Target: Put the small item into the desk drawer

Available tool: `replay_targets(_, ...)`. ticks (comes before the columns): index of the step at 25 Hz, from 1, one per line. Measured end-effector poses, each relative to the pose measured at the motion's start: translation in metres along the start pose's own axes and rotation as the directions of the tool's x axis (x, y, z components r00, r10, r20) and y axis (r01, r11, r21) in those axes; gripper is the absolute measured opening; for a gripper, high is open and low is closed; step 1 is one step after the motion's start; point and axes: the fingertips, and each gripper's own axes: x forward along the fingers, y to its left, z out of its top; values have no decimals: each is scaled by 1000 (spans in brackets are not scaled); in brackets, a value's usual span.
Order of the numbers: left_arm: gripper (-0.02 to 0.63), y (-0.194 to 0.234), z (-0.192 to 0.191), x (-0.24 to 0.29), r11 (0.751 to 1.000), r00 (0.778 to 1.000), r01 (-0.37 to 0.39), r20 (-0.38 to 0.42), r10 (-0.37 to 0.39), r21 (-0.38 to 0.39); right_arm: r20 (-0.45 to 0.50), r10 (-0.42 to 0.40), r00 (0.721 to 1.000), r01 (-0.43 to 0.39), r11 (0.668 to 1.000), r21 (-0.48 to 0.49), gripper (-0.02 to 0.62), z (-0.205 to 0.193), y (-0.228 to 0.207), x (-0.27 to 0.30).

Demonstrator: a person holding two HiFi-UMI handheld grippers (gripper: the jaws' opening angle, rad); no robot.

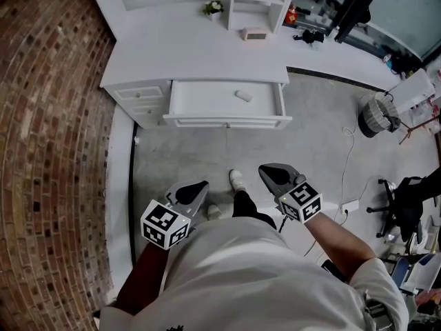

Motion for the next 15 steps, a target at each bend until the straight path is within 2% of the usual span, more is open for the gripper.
replay_targets(15, 6, 3, -5, -5, 1000, 1000, -4, 9, 4, -14, 14, 30, 999, -30, 999, -22, 12, 12, 16, 3)
